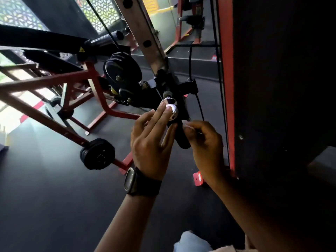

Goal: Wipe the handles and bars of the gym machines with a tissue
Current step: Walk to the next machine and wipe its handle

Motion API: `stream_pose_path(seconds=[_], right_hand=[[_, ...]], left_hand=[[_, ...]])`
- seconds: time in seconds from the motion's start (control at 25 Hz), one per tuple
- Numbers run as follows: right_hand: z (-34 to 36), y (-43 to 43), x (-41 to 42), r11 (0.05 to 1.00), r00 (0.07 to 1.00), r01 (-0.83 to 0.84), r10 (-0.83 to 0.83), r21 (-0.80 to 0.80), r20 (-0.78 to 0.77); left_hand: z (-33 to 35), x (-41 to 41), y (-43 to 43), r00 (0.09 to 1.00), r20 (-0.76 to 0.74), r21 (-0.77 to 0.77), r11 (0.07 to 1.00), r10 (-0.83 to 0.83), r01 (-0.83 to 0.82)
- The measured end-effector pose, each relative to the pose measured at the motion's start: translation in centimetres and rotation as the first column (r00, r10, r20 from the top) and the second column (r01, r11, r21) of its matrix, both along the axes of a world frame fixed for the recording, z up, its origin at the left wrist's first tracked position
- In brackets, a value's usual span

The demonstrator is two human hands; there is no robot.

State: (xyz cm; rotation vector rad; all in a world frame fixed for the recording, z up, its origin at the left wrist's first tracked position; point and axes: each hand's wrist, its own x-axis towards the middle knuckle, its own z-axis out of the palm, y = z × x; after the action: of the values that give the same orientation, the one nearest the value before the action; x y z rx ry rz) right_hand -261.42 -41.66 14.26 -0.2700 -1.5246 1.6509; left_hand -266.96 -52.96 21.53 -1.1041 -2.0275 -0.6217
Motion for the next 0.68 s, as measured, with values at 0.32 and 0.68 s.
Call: stream_pose_path(seconds=[0.32, 0.68], right_hand=[[1.5, -0.1, -0.7, 0.998, 0.991, 0.003, 0.006, 0.068, -0.137], [-2.8, 0.4, -0.1, 0.990, 0.999, 0.037, -0.039, 0.137, 0.014]], left_hand=[[0.5, 0.1, -0.2, 1.000, -0.006, -0.006, 1.000, -0.016, 0.016], [-0.4, 0.4, 0.4, 1.000, 0.000, 0.034, 0.999, 0.027, -0.027]])
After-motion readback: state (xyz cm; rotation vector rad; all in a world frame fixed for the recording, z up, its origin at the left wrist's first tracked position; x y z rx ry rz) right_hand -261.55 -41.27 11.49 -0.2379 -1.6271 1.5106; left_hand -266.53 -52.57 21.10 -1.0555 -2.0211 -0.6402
